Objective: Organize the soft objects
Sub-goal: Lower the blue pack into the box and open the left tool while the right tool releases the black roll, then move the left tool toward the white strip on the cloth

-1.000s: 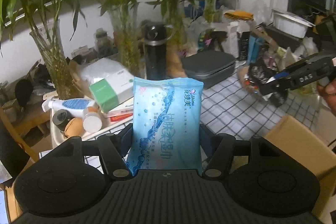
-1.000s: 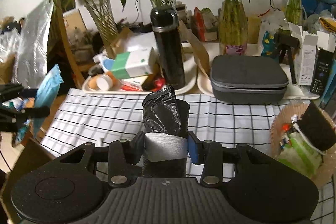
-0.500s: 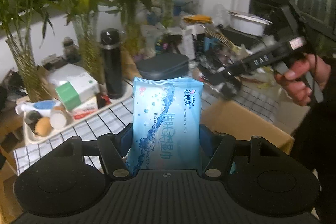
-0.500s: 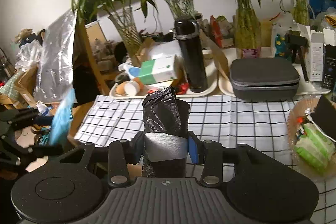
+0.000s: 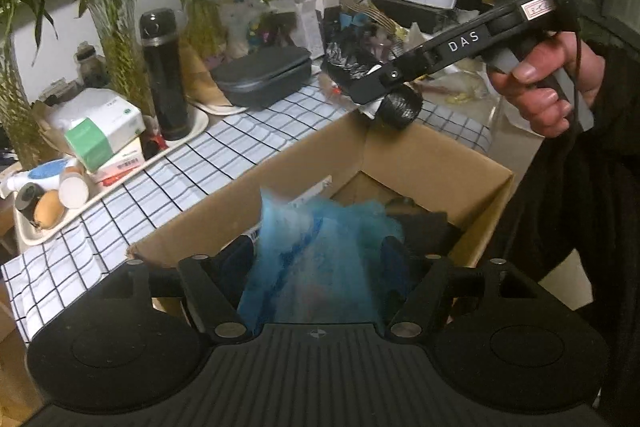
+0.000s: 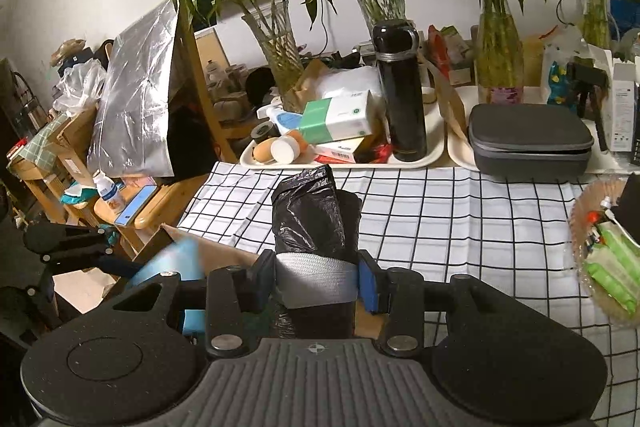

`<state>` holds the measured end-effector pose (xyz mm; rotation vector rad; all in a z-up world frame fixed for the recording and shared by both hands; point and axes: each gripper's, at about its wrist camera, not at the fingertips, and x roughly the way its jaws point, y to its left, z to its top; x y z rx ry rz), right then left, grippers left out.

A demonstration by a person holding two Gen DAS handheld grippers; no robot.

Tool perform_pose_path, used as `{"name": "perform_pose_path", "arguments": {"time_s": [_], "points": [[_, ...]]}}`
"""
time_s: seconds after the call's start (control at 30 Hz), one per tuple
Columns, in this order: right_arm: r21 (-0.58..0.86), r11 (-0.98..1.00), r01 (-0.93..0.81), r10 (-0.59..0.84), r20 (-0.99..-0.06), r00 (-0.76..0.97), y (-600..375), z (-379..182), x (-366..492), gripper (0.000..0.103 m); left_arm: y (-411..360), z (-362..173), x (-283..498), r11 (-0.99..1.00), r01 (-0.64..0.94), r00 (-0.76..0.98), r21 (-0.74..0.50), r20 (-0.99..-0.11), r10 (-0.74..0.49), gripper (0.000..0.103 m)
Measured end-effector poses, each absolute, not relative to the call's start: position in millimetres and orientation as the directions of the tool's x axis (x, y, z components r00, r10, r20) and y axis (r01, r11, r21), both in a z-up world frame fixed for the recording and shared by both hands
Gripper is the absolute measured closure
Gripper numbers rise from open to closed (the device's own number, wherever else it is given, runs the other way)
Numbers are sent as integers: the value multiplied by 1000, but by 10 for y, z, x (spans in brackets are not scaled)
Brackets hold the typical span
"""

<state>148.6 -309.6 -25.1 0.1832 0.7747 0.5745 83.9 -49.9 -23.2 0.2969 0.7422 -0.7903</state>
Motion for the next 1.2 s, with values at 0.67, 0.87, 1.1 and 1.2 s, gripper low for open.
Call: {"name": "perform_pose_path", "arguments": {"time_s": [0.67, 0.87, 1.1, 1.2], "points": [[341, 841, -420, 534, -648, 544, -3029, -319, 1432, 57, -251, -66, 979, 847, 531, 671, -8, -607, -427, 31], [348, 829, -438, 539, -707, 458, -2984, -383, 1373, 57, -223, -71, 996, 868, 496, 694, 14, -608, -387, 31], [349, 809, -473, 555, -720, 418, -2930, -414, 1279, 21, -154, -46, 1036, 905, 425, 729, 7, -595, -338, 31], [357, 793, -494, 582, -685, 438, -2960, -360, 1264, 7, -128, -52, 1074, 915, 403, 731, -6, -600, -326, 31]]}}
